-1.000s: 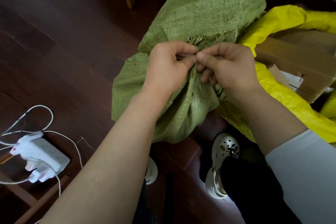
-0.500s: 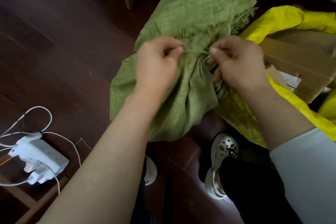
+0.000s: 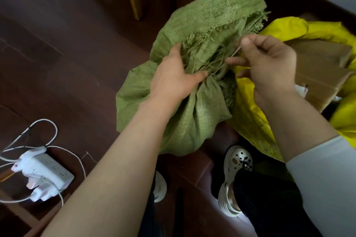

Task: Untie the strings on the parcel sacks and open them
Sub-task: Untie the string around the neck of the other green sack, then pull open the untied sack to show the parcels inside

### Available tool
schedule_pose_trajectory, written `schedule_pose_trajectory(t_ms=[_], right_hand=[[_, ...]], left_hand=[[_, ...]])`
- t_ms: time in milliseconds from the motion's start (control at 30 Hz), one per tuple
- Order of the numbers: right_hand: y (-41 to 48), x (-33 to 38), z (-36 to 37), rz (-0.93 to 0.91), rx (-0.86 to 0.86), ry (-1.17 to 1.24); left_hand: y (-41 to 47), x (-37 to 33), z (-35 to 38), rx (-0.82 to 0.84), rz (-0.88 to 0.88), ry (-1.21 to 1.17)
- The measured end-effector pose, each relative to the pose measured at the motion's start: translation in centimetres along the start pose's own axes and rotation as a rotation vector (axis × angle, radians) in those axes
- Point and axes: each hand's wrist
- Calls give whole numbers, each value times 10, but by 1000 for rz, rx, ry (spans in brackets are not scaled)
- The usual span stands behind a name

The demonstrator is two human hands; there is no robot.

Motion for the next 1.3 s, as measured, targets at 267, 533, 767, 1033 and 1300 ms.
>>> schedule_pose_trajectory(t_ms=[267,533,767,1033,1300], right_hand=[[-30,38,-44,1,-236,247],[-84,112,-67,-8,-35,298],[-137,179,-135,-163,-186,281],[-189,241,-226,-195,-331,567],[-213,290,-307,-260,-519,661]], left_hand=[[-31,3,0,-95,-154,247],[-98,-125,5,45,540,140],[-154,-212,-12,-71,638,269],[-219,-304,-1,-27,672,104],[-262,-415,40,106,753,-2]])
Point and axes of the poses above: each hand's wrist, its own y-axis towards the middle knuckle, its own z-axis out of the palm, x = y × z, and after that the axes turned 4 degrees about x, right-handed
